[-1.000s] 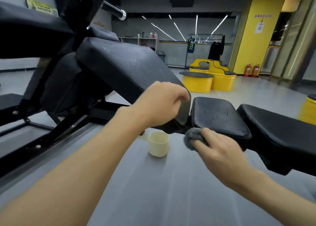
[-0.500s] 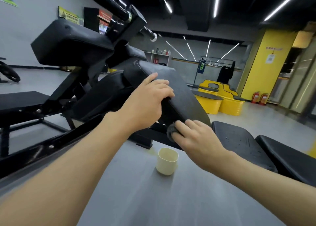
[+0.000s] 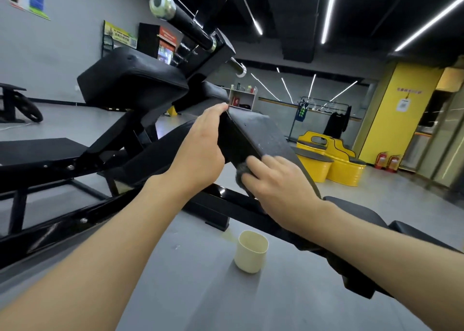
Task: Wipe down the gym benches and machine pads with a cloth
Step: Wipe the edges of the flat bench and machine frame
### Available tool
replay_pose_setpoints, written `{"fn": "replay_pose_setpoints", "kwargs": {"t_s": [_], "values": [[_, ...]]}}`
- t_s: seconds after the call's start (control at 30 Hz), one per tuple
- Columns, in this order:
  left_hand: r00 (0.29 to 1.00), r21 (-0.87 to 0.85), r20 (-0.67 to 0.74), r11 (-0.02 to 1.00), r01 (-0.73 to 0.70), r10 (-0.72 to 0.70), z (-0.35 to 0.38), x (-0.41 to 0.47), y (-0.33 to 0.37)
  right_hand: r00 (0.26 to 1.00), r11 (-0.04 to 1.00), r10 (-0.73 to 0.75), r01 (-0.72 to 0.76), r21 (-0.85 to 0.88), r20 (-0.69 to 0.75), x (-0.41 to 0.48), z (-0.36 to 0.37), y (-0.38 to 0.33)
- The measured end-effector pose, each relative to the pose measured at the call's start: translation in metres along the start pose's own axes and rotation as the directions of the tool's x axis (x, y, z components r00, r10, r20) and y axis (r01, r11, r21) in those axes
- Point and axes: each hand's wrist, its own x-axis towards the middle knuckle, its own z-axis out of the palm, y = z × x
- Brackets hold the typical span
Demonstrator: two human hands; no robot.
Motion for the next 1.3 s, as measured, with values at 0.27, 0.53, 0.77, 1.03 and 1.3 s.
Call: {"fn": "replay_pose_setpoints", "kwargs": {"t_s": [0.27,0.53,0.77,1.03,1.3], "values": [[0.998,-0.151,-0.005,0.987,0.057,-0.058,-0.008,0.006,-0.007,0.991,0.993,-0.118,0.118,0.005,0.07,-0.05,0.0,0.0],[0.994,-0.261,0.055,0.96,0.103,-0.091,-0.014,0.012,-0.014,0.984,0.998,0.068,-0.066,0.018,-0.162,0.08,-0.008,-0.001],[0.995,-0.401,0.067,0.911,0.096,-0.076,-0.014,0.004,-0.006,0.993,0.996,-0.077,0.079,-0.031,0.086,-0.006,-0.005,-0.001],[0.992,-0.413,0.044,0.902,0.125,-0.117,-0.022,0.002,-0.021,0.993,0.995,0.1,-0.1,0.002,0.066,0.122,-0.029,0.001],[0.985,-0.38,0.163,0.918,0.116,-0.056,-0.029,-0.035,-0.025,0.88,0.61,0.424,-0.451,0.652,0.212,0.119,-0.045,-0.03]]}}
